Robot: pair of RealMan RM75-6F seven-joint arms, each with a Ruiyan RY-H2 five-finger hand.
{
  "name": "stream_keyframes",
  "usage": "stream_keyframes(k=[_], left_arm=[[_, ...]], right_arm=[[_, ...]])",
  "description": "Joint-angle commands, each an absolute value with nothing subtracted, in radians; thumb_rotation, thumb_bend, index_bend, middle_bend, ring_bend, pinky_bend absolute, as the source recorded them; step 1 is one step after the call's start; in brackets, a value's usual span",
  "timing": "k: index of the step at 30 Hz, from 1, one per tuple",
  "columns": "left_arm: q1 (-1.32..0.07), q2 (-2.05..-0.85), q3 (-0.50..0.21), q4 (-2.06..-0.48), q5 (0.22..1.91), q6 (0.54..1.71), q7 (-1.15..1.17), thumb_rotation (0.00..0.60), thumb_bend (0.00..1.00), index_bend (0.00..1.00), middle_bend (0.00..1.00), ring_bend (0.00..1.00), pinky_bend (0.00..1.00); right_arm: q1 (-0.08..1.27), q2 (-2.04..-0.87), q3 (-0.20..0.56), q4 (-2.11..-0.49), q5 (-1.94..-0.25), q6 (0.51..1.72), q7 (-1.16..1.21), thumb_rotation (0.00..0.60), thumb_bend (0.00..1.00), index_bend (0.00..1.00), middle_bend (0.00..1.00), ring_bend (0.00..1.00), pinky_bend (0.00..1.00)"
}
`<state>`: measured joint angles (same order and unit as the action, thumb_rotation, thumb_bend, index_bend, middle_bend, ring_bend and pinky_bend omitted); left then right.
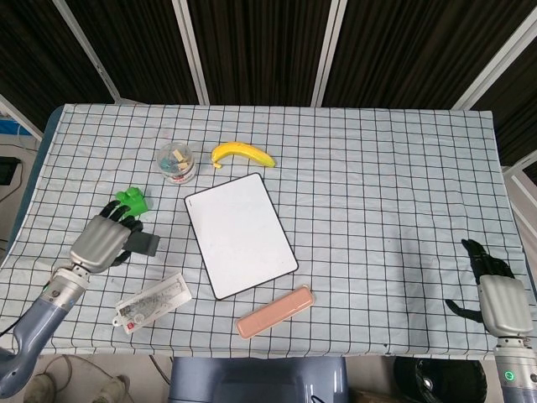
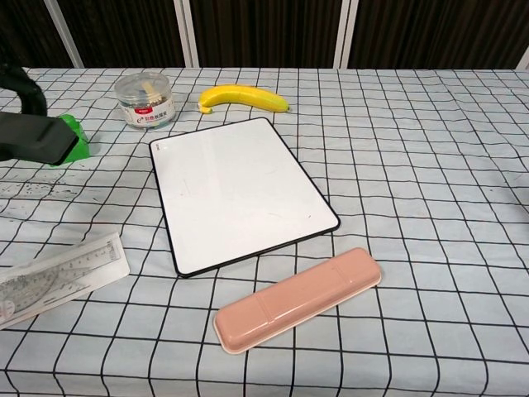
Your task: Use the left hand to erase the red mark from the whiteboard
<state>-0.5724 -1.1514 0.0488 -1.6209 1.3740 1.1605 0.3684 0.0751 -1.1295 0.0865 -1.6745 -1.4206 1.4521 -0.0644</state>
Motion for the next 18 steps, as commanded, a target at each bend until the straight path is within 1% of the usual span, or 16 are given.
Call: stream_keyframes(k=[1,6,11,18], left_arm=[[-0.532,-1.164,0.074,-1.556,1.381,1.172,0.332,0.600,0.24,0.43,0.45,0.18,0.16],[-0.517,-1.205,0.071,-1.464,1.390,1.153,0.254,0.600,0.24,0.43,0.45,0.18,0.16],[-0.534,-1.260,0.059,-1.392,1.415,1.123,0.203,0.600,0.24,0.43,0.45,0.18,0.16],[-0.563,-1.320,0.036,-1.339,1.396,1.047,0.222,0.600,0.24,0.41,0.44,0.18,0.16]], right_arm=[[0.074,-1.129,0.086,-1.675,-1.422,1.455,-0.064,0.600,0.04,0.06,0.12,0.21,0.21],[0.075,-1.130,0.086,-1.676,-1.419,1.451,-0.067,0.600,0.04,0.06,0.12,0.21,0.21],[0.076,-1.133,0.087,-1.676,-1.417,1.450,-0.074,0.600,0.04,0.06,0.12,0.21,0.21],[0.076,-1.132,0.089,-1.676,-1.410,1.447,-0.075,0.600,0.04,0.06,0.12,0.21,0.21]])
